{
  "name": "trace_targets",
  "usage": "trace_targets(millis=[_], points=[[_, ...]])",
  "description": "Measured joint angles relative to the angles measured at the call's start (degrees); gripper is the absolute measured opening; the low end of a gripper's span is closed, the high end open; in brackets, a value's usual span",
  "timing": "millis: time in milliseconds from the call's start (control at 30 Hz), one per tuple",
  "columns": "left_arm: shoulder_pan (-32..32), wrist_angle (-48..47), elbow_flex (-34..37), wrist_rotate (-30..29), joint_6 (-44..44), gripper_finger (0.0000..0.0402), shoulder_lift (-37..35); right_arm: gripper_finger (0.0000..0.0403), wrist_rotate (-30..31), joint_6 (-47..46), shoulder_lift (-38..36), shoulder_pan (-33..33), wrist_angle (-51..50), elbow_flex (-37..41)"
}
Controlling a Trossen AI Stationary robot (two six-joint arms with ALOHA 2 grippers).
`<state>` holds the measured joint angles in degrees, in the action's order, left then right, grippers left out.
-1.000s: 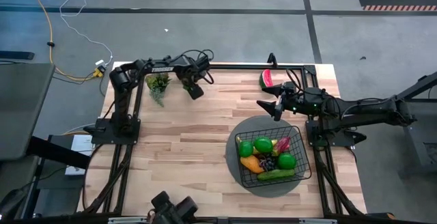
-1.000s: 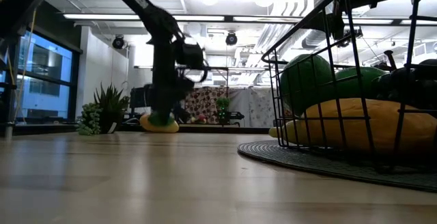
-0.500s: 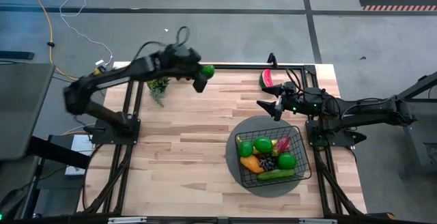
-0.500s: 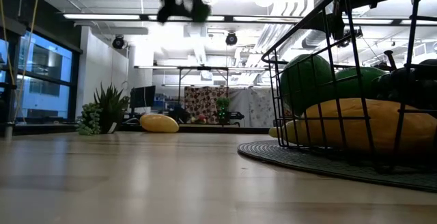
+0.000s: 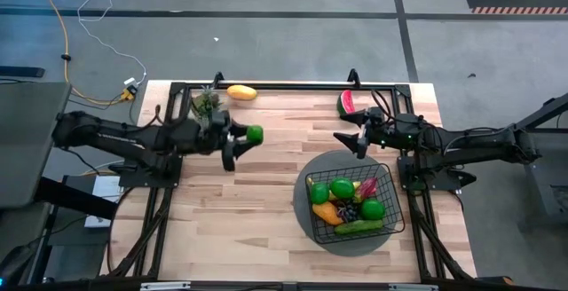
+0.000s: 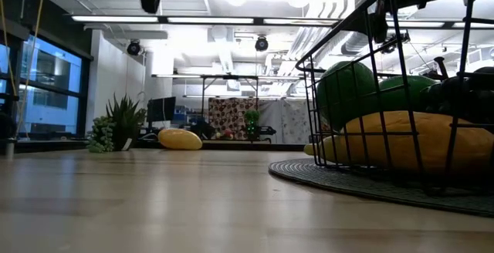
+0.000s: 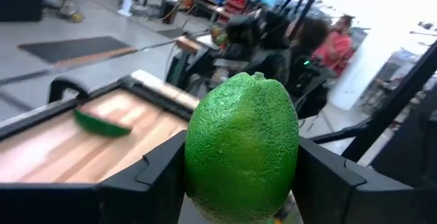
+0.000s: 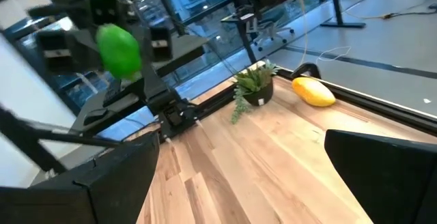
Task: Build produce basket
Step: Put the green lime into the black basket
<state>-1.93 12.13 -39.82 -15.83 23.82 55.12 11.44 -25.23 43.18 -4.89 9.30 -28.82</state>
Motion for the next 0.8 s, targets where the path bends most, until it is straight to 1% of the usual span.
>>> trace_targets(millis=[100, 200, 333, 800], points=[[3.0, 0.3, 1.9, -4.2, 1.5, 0.0209, -0.2, 0.0399, -1.7, 2.0, 0.0, 0.0, 0.8, 0.0], [4.8, 2.9, 2.7, -5.8, 1.5, 0.0209, 0.1, 0.0399, -2.7, 3.9, 0.0, 0.0, 1.9, 0.0], [5.5, 2.8, 2.7, -7.8, 1.5, 0.0209, 0.4, 0.0399, -2.9, 4.7, 0.0, 0.0, 2.2, 0.0], [5.3, 2.8, 2.7, -8.0, -0.1, 0.0209, 0.4, 0.0399, -2.9, 4.7, 0.0, 0.0, 2.2, 0.0]])
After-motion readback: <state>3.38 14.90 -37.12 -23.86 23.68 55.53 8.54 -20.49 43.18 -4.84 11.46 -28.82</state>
